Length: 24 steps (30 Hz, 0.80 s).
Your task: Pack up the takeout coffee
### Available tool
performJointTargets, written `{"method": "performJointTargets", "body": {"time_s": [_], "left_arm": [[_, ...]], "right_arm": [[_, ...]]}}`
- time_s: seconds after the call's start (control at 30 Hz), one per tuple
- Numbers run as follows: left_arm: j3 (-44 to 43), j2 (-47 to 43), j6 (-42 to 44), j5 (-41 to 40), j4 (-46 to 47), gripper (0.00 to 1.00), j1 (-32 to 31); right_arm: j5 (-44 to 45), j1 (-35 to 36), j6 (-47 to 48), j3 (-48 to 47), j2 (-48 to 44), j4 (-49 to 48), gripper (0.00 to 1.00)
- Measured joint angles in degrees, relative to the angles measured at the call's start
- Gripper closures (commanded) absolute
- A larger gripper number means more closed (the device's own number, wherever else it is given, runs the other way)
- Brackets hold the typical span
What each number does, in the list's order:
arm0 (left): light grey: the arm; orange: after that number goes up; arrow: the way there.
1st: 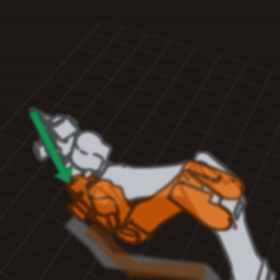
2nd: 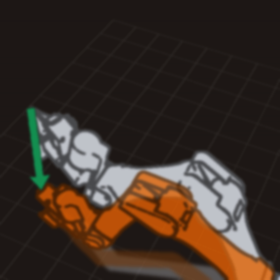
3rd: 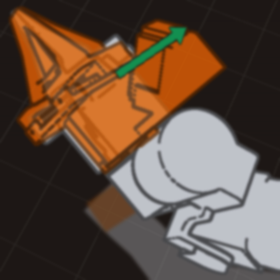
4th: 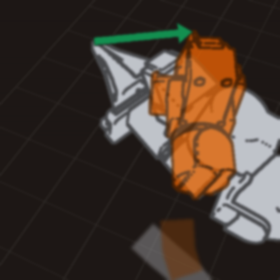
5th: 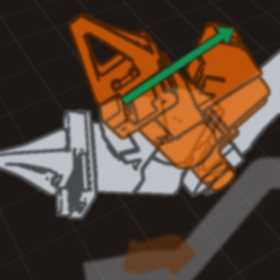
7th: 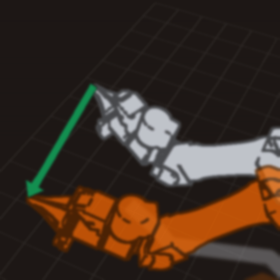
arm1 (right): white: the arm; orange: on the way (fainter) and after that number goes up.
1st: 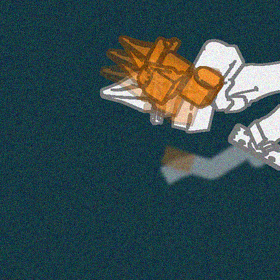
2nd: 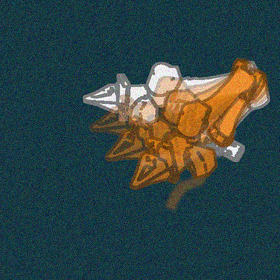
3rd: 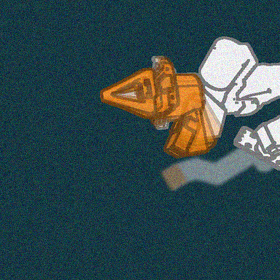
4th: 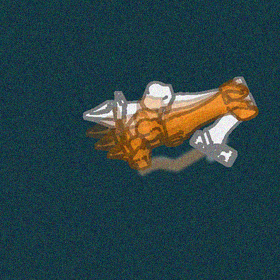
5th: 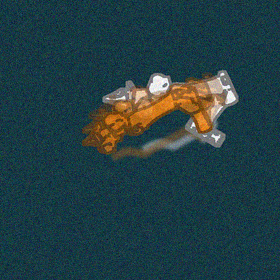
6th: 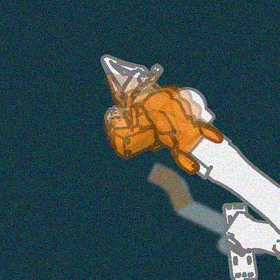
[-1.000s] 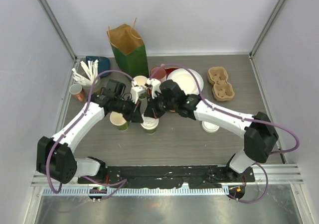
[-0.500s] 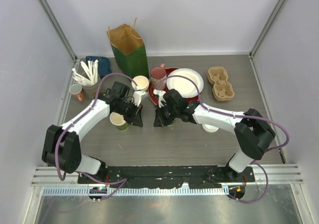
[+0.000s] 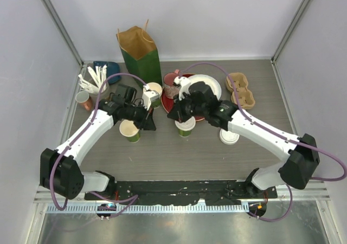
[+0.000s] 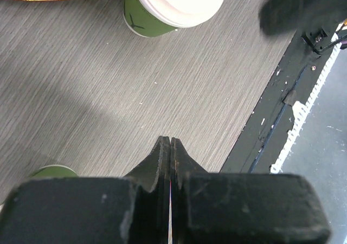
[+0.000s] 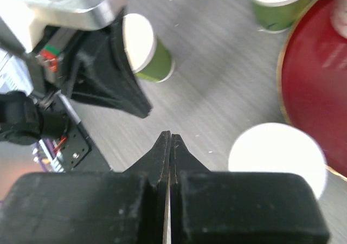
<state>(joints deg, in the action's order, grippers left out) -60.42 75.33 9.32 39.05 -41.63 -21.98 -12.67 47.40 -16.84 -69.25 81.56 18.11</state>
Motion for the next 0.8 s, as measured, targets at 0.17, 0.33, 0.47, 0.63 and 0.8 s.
{"method": "performJointTargets", "body": {"time_s": [0.17, 0.33, 0.47, 0.63, 0.8], "left_arm": [[0.00, 0.07, -0.15, 0.00, 0.00, 1.00, 0.00], [0.00, 0.09, -0.13, -0.02, 0.00, 1.00, 0.00], [0.00, 0.09, -0.11, -0.09, -0.15, 1.00, 0.00], [0.00, 0.09, -0.13, -0.09, -0.24, 1.00, 0.00], [-0.28, 0.09, -0.07, -0.09, -0.61, 1.00, 0.00]], "right_arm": [[1.64, -4.92, 0.48, 4.15, -1.51, -1.97, 0.99], [0.13, -8.00, -1.16, 15.17, 1.31, -6.78, 0.99], [-0.02, -8.63, -1.33, 15.91, 0.57, -8.85, 0.99], [0.09, -8.63, -1.03, 14.19, 0.48, -5.84, 0.99], [-0.52, -8.63, 0.17, 9.64, 0.48, -0.50, 0.98]]}}
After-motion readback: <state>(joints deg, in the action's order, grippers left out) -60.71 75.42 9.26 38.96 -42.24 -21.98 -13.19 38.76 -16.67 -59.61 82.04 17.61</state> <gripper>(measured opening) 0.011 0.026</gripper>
